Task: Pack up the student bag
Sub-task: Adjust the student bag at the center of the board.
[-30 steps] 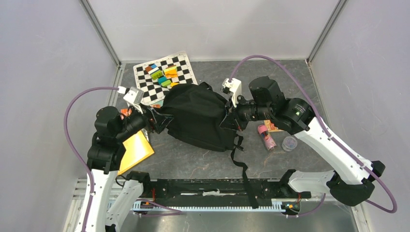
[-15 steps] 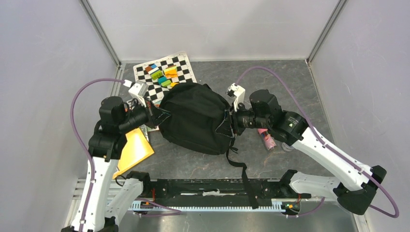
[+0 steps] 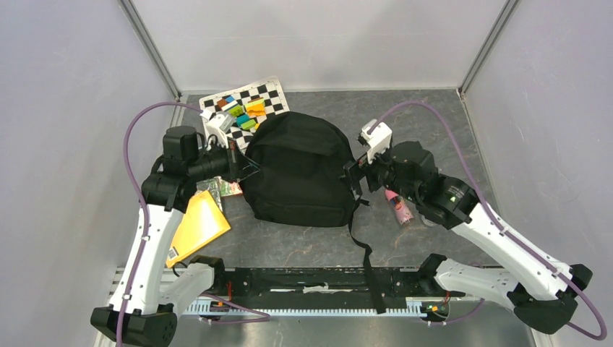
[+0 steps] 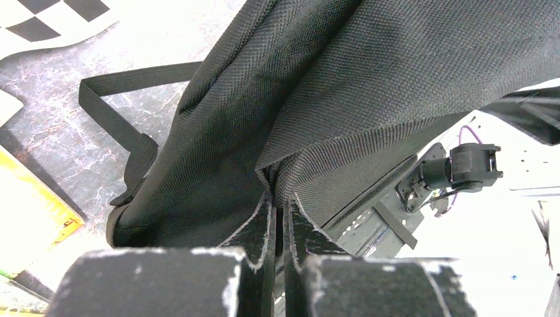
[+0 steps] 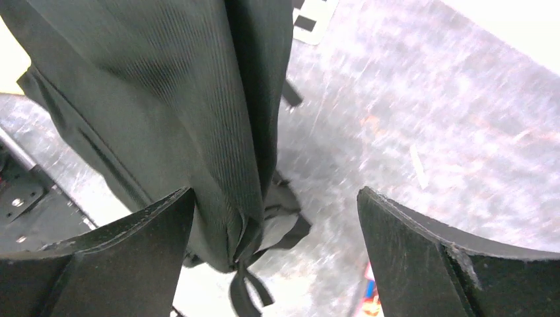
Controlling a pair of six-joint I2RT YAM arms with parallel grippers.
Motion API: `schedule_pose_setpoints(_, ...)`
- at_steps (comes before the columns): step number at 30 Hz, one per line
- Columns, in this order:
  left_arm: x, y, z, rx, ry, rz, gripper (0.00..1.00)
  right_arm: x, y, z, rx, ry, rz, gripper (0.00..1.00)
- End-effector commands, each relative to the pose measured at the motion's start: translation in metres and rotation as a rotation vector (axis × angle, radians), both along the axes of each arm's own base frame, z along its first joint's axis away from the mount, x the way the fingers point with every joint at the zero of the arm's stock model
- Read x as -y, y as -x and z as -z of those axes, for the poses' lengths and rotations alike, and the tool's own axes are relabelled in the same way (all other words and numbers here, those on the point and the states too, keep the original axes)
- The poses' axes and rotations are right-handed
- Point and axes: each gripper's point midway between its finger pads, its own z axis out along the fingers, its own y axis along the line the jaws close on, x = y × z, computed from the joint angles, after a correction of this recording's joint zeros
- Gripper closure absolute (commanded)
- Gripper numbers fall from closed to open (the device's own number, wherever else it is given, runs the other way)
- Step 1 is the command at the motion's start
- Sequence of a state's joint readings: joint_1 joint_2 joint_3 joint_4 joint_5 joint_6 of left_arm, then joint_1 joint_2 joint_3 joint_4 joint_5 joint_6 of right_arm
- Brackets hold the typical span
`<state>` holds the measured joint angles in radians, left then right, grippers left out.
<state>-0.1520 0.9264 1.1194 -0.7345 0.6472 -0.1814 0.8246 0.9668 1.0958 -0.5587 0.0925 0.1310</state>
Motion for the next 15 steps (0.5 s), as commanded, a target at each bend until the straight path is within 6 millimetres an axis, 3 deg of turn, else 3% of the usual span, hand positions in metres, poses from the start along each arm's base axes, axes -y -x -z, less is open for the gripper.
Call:
schedule_pose_setpoints(1,0.004,0.000,-0.017,0.085,-0.011,0.064,0.98,0.007,-0.024,-0.088,0.284,-0.002,0.022,0.02)
schedule_pose_setpoints(9,0.004,-0.003,-0.019,0.085,-0.016,0.068,0.98,-0.035,-0.028,-0.129,0.416,0.044,-0.210,0.02)
schedule_pose_setpoints(15,0.005,-0.004,-0.025,0.096,-0.013,0.068,0.98,-0.072,-0.030,-0.122,0.407,0.075,-0.382,0.02)
